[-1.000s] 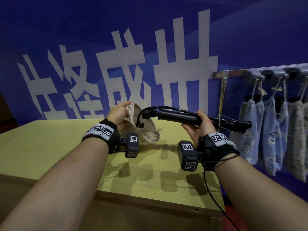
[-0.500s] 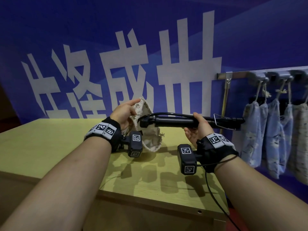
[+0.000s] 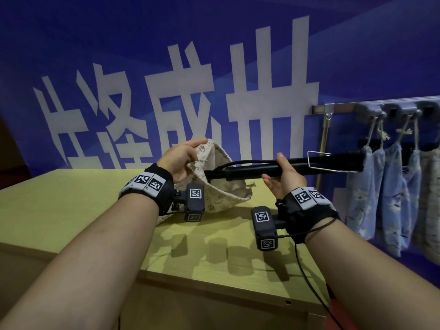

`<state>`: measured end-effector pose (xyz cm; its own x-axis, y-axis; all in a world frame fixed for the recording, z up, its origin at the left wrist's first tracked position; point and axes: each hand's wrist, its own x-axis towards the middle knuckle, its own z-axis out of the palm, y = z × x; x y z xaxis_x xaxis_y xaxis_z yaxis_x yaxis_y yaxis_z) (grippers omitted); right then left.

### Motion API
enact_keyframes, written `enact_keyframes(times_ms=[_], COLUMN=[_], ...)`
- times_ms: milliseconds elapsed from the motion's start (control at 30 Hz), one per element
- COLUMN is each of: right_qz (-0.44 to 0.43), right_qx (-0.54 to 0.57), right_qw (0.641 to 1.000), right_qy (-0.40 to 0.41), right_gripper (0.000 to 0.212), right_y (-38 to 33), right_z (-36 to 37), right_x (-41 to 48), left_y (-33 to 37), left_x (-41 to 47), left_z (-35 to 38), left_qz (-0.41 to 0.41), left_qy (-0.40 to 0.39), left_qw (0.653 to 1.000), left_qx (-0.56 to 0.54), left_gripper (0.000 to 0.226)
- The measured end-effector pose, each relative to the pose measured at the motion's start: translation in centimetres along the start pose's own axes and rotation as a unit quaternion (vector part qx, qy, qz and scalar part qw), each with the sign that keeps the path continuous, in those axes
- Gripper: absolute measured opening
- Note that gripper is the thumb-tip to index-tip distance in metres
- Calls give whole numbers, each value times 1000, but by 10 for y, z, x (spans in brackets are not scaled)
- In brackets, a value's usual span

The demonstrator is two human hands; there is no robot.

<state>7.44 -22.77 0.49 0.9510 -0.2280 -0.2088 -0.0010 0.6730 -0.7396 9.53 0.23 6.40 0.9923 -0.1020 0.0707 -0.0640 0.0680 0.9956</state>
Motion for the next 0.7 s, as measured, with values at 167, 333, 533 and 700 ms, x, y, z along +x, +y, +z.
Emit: enact_keyframes(times_ms=[167, 333, 533, 700], right_qz=[-32, -69, -109, -224], right_qx=[4, -58, -114, -159], right_qw=[998, 993, 983, 954], right_qy=[-48, -80, -93, -120], right_gripper=[40, 33, 23, 23], right_y=[-5, -15, -18, -25], right_z=[16, 35, 51, 53], right_x=[-13, -28, -40, -46], left_y=[9, 21, 38, 41], left_x=[-2, -9, -18, -18], left_z=[8, 13, 33, 33], left_qz=[8, 11, 32, 38], left_qy=[-6, -13, -32, 23], left_qw=[1000, 1000, 999, 999], left_qx=[-1, -16, -21, -3], left_gripper=[64, 64, 63, 62])
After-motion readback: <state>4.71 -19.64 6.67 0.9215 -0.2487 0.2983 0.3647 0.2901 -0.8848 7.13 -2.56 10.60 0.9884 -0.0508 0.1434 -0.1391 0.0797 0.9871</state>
